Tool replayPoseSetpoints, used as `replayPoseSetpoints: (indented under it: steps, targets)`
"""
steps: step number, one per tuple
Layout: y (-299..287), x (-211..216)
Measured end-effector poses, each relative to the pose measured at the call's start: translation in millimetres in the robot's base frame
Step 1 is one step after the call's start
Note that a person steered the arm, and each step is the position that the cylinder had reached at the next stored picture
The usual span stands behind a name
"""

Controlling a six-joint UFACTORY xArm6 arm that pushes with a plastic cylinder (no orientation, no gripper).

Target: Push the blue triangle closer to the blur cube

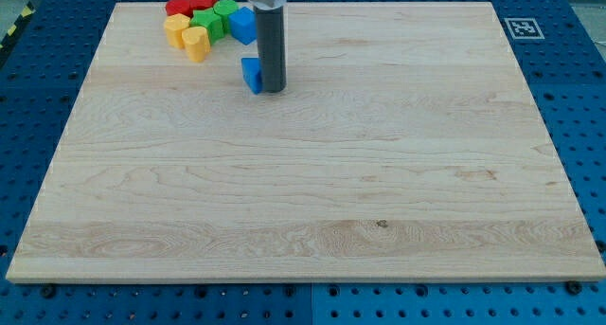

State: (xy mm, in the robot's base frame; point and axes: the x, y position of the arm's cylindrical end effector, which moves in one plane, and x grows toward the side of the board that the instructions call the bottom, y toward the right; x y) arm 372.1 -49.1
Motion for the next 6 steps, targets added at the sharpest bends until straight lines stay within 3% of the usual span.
replayPoseSetpoints:
  steps: [2, 6]
  targets:
    - [-1.7, 10.6]
    - [-49.8, -50.6]
